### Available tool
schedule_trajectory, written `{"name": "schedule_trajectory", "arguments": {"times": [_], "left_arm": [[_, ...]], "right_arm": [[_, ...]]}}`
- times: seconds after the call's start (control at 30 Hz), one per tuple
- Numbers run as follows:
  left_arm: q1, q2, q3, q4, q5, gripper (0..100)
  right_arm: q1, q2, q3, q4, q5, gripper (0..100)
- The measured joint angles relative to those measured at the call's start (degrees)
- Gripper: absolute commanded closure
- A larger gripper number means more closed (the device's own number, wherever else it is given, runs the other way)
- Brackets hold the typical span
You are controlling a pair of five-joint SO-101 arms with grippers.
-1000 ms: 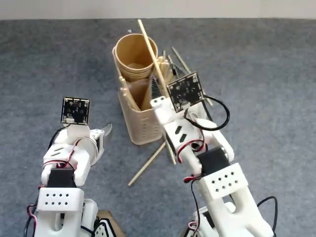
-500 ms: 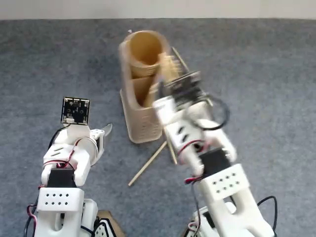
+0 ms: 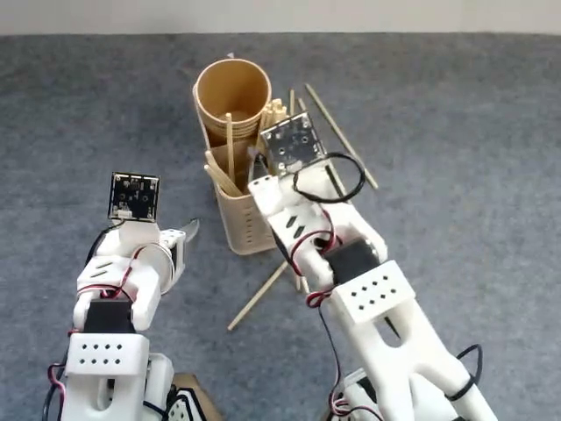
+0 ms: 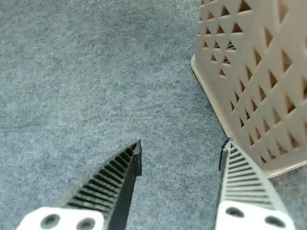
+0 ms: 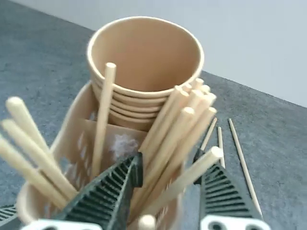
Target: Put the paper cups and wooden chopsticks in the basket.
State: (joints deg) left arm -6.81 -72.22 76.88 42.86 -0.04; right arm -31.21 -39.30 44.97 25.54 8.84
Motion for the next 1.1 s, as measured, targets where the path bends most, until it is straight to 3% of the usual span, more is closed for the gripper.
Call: {"name": "schedule_trajectory", "arguments": {"times": [0.43,0.7,0.9,1.1], "left_arm": [[0.0,0.0,0.0,0.0,0.0,74],[0.0,0.0,0.0,0.0,0.0,74],[0.0,0.0,0.0,0.0,0.0,74],[0.0,0.0,0.0,0.0,0.0,74]], "right_arm": [[6.86,-5.54,-16.09,10.11,0.0,82.9],[11.69,-7.38,-17.23,19.87,0.0,82.9],[15.47,-7.74,-6.77,28.31,0.35,82.9],[20.04,0.44,6.59,18.9,3.69,82.9]]}}
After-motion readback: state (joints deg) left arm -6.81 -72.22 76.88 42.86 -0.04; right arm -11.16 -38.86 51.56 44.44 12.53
